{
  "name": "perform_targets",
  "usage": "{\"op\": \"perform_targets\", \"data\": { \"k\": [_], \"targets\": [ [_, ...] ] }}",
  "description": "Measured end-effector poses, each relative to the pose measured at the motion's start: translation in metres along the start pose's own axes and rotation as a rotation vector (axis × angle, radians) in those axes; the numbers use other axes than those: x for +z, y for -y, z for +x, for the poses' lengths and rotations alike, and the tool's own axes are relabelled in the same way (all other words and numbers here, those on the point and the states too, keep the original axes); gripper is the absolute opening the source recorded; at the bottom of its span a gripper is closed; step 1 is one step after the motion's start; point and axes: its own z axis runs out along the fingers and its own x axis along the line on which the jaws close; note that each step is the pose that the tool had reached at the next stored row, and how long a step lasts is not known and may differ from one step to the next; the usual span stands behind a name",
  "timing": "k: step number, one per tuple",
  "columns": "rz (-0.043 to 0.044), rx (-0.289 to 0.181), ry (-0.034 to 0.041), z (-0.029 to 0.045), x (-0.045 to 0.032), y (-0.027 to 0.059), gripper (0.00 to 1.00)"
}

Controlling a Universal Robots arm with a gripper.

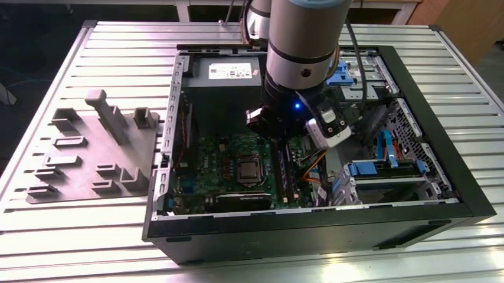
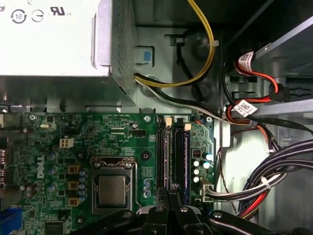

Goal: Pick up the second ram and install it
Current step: 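Insert the second ram into the second slot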

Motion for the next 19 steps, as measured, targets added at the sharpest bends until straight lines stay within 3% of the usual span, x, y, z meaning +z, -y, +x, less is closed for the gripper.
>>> {"op": "perform_targets", "data": {
  "k": [6,12,19],
  "targets": [
    [-0.0021,-0.001,0.0013,0.0001,0.0017,0.0001,0.11],
    [-0.0260,-0.002,0.0012,0.0000,0.0050,0.0006,0.11],
    [-0.0261,-0.002,0.0011,-0.0004,0.0074,0.0018,0.11]
  ]
}}
